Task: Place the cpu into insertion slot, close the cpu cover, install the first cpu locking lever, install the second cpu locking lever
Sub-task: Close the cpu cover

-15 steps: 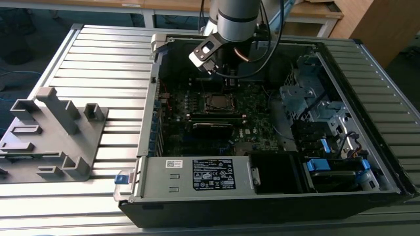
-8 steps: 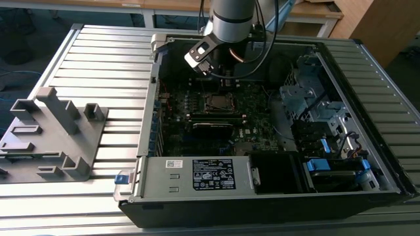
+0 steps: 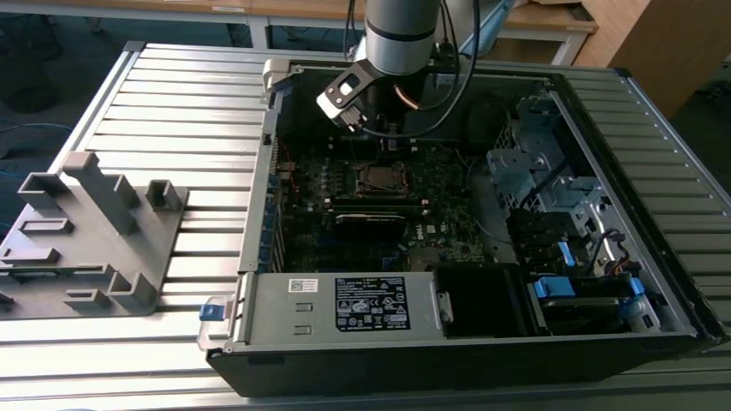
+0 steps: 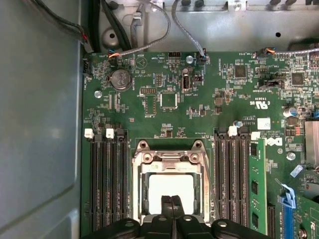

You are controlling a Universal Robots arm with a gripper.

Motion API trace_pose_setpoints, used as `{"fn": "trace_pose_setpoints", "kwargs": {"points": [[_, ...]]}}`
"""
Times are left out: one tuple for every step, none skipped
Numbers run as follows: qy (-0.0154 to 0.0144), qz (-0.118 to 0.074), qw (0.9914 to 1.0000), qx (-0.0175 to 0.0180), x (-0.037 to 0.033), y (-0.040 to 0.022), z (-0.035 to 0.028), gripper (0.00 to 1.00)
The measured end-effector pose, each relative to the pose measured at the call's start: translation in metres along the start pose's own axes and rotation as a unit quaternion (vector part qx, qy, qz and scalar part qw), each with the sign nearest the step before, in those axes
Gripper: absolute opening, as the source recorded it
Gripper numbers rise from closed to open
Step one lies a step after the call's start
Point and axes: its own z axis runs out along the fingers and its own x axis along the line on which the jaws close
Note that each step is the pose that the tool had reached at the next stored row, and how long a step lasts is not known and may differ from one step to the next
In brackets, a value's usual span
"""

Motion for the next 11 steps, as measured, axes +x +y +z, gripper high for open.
{"fn": "trace_pose_setpoints", "kwargs": {"points": [[0.0,0.0,1.0,0.0,0.0,0.0,0.0002,0.11],[0.0001,0.0,1.0,-0.0001,0.0,0.0,0.0007,0.11],[0.0001,0.001,1.0,0.0,0.0,0.0,0.0009,0.11],[0.0,0.001,1.0,0.0,0.0,0.0,0.0009,0.11],[-0.0001,0.001,1.0,0.0,0.0,-0.0001,0.0008,0.11],[-0.0001,0.001,1.0,0.0,0.0,-0.0001,0.0009,0.11],[0.0,0.001,1.0,0.0,0.0,-0.0001,0.0009,0.11],[0.0,0.001,1.0,0.0,0.0,-0.0001,0.0009,0.11],[0.0,0.001,1.0,0.0,0.0,-0.0001,0.0009,0.11],[0.0,0.001,1.0,0.0,0.0,-0.0001,0.0009,0.11],[0.0,0.0,1.0,0.0,0.0,-0.0001,0.001,0.11]]}}
